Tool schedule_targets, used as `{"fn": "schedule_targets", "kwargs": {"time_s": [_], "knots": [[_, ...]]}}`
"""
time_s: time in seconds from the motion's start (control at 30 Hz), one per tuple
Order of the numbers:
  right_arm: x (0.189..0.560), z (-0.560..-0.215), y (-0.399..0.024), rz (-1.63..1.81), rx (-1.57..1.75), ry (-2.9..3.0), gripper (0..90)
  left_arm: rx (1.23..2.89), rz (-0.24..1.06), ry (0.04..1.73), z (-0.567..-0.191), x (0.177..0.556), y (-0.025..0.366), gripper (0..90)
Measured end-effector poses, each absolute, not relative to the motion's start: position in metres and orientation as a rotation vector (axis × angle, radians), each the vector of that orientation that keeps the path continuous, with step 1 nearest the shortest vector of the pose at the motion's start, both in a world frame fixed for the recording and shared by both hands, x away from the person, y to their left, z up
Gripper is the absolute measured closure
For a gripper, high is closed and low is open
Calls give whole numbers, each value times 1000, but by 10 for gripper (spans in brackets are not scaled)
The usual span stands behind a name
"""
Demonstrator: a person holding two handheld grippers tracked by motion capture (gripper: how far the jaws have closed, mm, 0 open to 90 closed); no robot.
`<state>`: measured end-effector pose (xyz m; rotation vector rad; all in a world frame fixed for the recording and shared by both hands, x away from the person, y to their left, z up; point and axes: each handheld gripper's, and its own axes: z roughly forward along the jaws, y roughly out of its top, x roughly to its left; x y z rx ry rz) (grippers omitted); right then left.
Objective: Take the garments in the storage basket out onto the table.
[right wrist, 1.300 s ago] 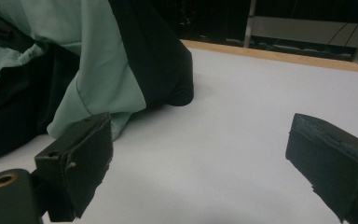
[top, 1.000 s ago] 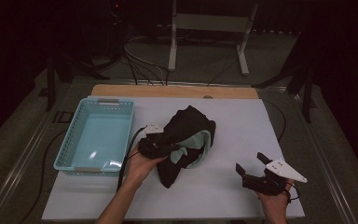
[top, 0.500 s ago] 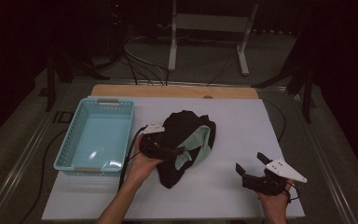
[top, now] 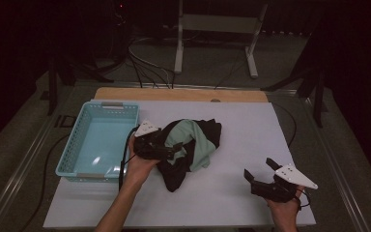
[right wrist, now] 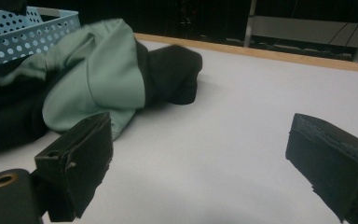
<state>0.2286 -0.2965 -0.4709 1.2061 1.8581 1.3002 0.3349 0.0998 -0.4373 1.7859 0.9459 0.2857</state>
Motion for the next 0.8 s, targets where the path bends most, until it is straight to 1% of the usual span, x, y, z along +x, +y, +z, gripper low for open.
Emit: {"fn": "schedule_targets", "kwargs": {"time_s": [0.3,0.8], "knots": [[229,-471,-296,1300,1206,1859,70,1759,332,953,-425,334,116,0],[229,-471,-296,1304,1205,1861,70,1703,414,987,-407,331,156,0]]}}
